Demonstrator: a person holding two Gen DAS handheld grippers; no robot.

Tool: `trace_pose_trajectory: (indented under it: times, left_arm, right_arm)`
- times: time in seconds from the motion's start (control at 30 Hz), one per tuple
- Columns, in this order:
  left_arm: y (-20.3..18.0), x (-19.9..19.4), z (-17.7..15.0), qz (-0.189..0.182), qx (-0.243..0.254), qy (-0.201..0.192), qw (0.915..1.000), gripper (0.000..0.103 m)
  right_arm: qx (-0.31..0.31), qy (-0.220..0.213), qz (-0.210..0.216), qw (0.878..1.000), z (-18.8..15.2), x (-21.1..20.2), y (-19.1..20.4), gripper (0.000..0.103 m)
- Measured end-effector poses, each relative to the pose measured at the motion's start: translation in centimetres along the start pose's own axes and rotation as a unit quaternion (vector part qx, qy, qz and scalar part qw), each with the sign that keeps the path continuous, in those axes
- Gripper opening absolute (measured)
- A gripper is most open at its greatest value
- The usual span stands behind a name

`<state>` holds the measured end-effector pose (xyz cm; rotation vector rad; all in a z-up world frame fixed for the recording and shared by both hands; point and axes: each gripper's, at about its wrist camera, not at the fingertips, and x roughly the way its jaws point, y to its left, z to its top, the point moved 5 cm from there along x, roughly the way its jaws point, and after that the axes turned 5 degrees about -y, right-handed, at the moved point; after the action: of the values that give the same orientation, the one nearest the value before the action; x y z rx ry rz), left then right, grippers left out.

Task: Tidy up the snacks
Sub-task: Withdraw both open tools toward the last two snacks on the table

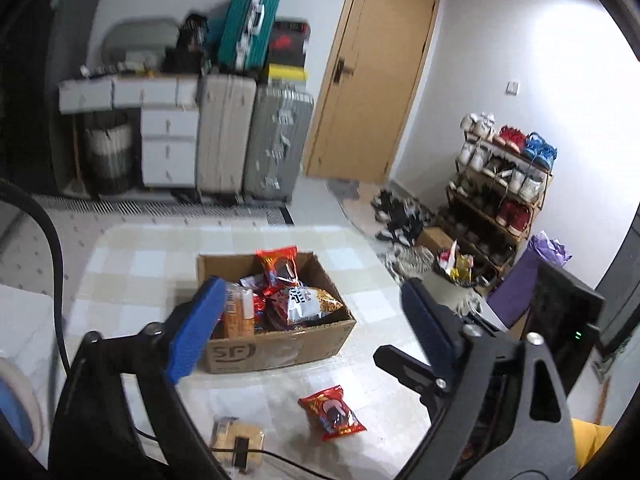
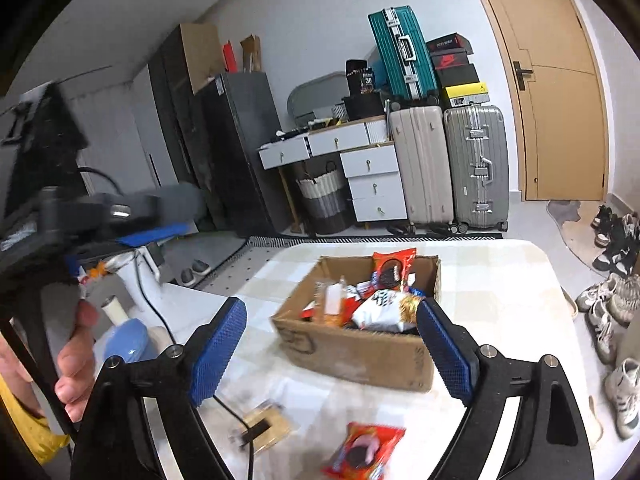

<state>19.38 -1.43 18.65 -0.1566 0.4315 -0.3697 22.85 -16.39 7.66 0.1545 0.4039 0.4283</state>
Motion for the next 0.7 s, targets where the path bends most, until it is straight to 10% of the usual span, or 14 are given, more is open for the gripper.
trace_pose_trajectory:
  times: [0.33,0.7]
  left_arm:
    - [-3.7,-17.1,-4.9,0.059,-0.009,-0.074,0.9955,0.102]
    - [-1.4,-20.4,-11.5,0.145,-0.001,-0.057,0.9879,0.102]
  right_arm:
    - [0.015,-0.016,-0.019,1.0,-3.4,-8.5,3.7,0.099]
    - [0.015,0.014,-0.029,0.999,-7.8,-10.9,4.9,0.102]
